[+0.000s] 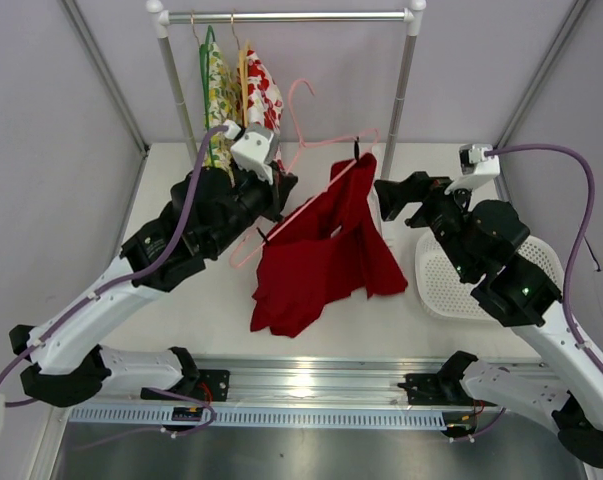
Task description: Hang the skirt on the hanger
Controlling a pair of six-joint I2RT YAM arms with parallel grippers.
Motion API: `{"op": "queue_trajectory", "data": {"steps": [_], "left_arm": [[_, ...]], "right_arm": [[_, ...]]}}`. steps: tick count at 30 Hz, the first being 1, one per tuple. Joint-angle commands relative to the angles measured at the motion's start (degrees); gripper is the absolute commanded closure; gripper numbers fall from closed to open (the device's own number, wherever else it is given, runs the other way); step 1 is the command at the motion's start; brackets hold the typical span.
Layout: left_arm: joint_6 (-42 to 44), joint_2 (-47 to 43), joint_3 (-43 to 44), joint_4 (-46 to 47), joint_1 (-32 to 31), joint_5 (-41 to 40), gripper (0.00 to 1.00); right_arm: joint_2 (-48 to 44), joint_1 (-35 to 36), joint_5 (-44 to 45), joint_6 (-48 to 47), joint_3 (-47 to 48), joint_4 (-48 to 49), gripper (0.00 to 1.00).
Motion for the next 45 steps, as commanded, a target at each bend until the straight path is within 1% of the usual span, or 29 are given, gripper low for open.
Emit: {"op": "queue_trajectory", "data": {"steps": [1,2,3,5,6,7,9,11,13,14,19,26,27,30,34,38,42,45], "left_arm": [[-2.3,3.0,8.0,5.7,0.1,-13.5,1.00],[-1.7,5.5,9.2,5.9,0.1,-15.1,1.00],[-1.1,6.9,12.8,5.9,0.2,-18.4,1.00],[0.5,9.7,15.8,5.6,0.3,-20.5,1.00],[1.0,12.4,20.5,5.3,0.8,-21.5,1.00],[1.3,13.8,22.1,4.3,1.2,-21.9,1.00],[1.6,17.9,28.9,2.8,2.8,-21.5,1.00],[1.8,20.5,32.8,2.6,4.2,-20.4,1.00],[2.1,23.6,34.8,3.7,6.3,-18.4,1.00],[2.6,24.6,37.2,5.1,7.0,-17.2,1.00],[2.0,30.2,41.9,7.9,11.8,-12.4,1.00],[1.2,35.3,44.6,12.5,16.9,-5.6,1.00],[0.8,37.0,46.3,12.5,18.0,-5.1,1.00],[-1.0,39.6,47.7,12.7,20.1,-2.3,1.00],[-1.0,42.7,49.4,15.2,21.2,-0.1,1.00],[-2.6,45.7,51.9,13.1,22.3,0.8,1.00],[-2.9,46.5,51.0,11.1,22.5,-0.2,1.00],[-4.6,46.2,49.0,10.0,22.9,1.4,1.00]], "right_arm": [[0.8,-0.3,7.4,2.0,4.4,-1.5,0.01],[1.3,-0.3,7.4,2.1,4.8,-1.6,0.01],[1.6,-0.3,7.5,2.8,5.9,-2.3,0.01],[2.5,-0.3,7.2,3.3,7.1,-2.9,0.01],[2.8,-0.3,7.1,3.4,8.3,-3.3,0.01],[3.0,-0.3,7.2,3.4,8.8,-4.1,0.01],[3.6,-0.3,7.4,3.0,10.1,-5.2,0.01],[3.9,-0.3,7.4,2.9,10.8,-5.9,0.01],[3.9,-0.3,7.3,3.1,11.0,-6.4,0.01],[3.8,-0.3,7.2,3.0,11.0,-6.5,0.01],[3.0,-0.3,6.4,3.8,9.7,-6.6,0.01],[2.5,-0.3,5.0,3.6,8.1,-5.1,0.01],[2.5,-0.2,4.8,3.5,7.9,-4.8,0.01],[2.5,-0.3,4.2,3.4,7.2,-3.5,0.01],[2.0,-0.4,3.0,3.3,5.3,-1.7,0.01],[2.0,-0.3,2.4,2.6,4.2,-0.8,0.01],[2.7,-0.4,1.9,2.2,3.4,0.0,0.01],[2.9,-0.4,1.6,2.1,2.3,0.7,0.01]]}}
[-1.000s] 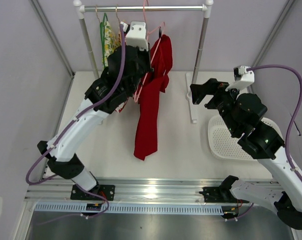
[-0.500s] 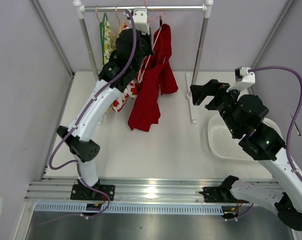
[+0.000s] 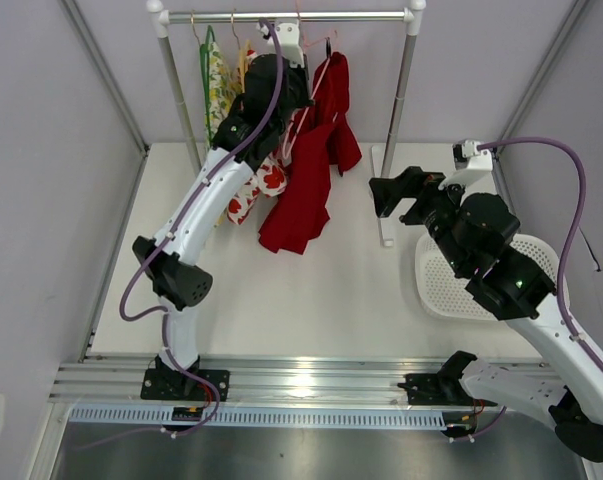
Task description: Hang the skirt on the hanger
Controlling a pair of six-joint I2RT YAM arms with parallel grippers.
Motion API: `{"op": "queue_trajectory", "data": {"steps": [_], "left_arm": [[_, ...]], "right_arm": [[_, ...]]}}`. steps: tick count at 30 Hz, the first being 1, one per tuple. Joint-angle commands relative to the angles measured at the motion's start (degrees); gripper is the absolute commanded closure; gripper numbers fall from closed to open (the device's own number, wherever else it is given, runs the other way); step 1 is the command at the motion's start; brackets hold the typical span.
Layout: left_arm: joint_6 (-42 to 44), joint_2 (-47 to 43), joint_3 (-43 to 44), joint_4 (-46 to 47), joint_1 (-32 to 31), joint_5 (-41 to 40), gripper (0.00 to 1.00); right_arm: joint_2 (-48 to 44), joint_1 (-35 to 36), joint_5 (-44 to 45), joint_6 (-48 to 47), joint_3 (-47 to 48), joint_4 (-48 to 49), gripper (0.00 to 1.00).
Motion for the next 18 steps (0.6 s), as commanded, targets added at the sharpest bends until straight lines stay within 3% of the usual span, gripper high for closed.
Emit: {"op": "queue_trajectory", "data": {"steps": [1,6,9,14,15,18], "left_arm": [[-2.7,-2.0,0.9,4.5,0.9,2.1,1.00],[-3.4,-7.8,-9.2,7.6,0.9,6.6,1.00],[-3.0,-9.2,-10.7,6.4,0.8,8.2,0.96],[-2.7,-12.1,-14.5,7.8,0.8,10.1,0.59],[-2.6,-12.9,-15.5,7.9,0.8,10.2,0.44],[-2.4,-16.4,-17.0,8.3,0.9,10.9,0.27]], "right_arm": [[0.0,-0.1,-0.7,-1.0,-1.2,3.4,0.01],[-0.1,-0.1,-0.1,-0.9,-2.9,3.9,0.01],[-0.3,-0.2,0.0,-0.7,-3.3,3.7,0.01],[-1.0,-0.2,0.0,0.0,-3.7,3.2,0.01],[-1.0,-0.2,0.0,-0.1,-3.8,3.0,0.01],[-0.8,-0.4,-0.2,0.0,-3.7,1.6,0.01]]}}
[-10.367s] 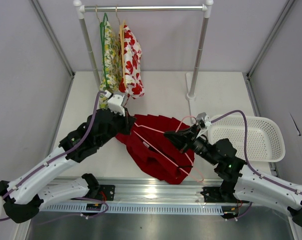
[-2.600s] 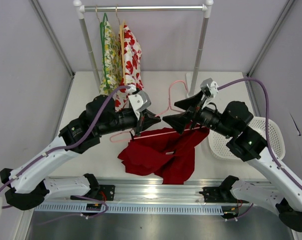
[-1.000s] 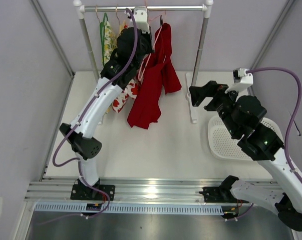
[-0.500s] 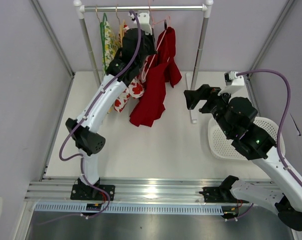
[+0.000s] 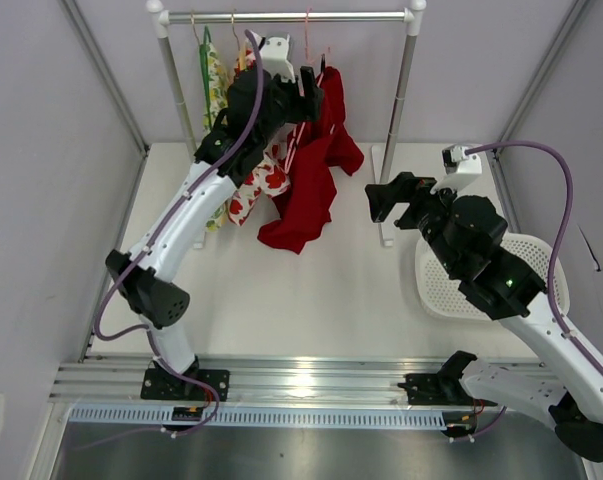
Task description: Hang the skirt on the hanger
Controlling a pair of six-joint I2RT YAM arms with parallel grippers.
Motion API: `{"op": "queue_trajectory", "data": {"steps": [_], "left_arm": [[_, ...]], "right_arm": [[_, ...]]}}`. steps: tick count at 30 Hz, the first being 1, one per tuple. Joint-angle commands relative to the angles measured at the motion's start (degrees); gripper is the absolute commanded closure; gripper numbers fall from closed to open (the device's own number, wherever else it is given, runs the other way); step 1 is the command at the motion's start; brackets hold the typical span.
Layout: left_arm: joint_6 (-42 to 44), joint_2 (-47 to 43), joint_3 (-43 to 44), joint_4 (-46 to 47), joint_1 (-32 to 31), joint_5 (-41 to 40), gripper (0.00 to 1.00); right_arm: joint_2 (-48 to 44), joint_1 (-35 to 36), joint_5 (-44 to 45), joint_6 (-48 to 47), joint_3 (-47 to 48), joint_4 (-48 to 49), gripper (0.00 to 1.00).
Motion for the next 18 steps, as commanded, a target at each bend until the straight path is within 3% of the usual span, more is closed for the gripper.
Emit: {"op": "queue_trajectory", "data": {"steps": [1,7,12,18], "left_arm": [[0.0,-8.1,-0.9,3.5,0.3,2.2,0.25],[-3.0,-20.4,-10.9,1.2,0.3,5.8,0.20],[-5.2,-37.6,-32.9,1.7,-0.1,7.4,0.19],[-7.0,-55.0,-48.0,-0.5,-0.2,8.4,0.18]], "right_arm": [[-0.6,-0.4,0.3,0.5,0.0,-0.3,0.01],[-1.1,-0.7,-0.3,3.9,-1.8,-4.7,0.01],[-2.2,-0.9,0.4,6.8,-6.3,-7.6,0.01],[-2.3,-0.9,0.4,9.9,-8.5,-9.7,0.01]]}}
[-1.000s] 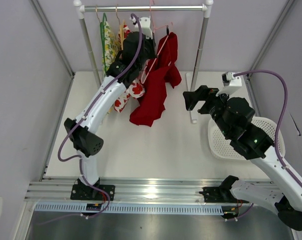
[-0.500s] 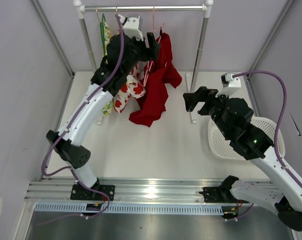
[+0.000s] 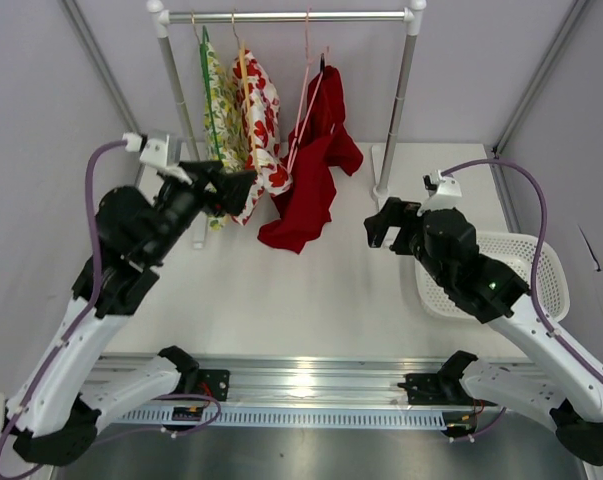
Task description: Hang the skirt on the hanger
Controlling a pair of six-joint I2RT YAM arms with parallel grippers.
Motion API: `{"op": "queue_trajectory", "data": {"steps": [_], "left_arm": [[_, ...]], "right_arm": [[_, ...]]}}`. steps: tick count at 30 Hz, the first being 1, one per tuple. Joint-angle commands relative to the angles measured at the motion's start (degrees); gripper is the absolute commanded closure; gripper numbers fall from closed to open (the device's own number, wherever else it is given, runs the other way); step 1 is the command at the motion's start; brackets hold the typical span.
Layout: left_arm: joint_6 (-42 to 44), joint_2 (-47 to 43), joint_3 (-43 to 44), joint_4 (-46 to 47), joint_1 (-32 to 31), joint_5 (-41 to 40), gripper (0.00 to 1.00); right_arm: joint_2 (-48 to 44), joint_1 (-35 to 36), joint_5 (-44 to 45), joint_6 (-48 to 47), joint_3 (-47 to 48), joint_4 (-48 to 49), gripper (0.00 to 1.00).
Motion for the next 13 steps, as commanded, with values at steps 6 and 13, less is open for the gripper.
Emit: {"op": "queue_trajectory", "data": {"steps": [6,13], "left_arm": [[-2.1,-13.9,-12.2,-6.7,-0.1,2.3,0.18],[-0.4,-18.4,-13.9,-11.1,-0.1,2.8,0.18]], "right_arm": [[-1.9,-0.2,1.5,3.8,-4.6,1.6,0.00],[-2.0,-0.4,0.7,4.6,-5.1,2.6,0.00]]}}
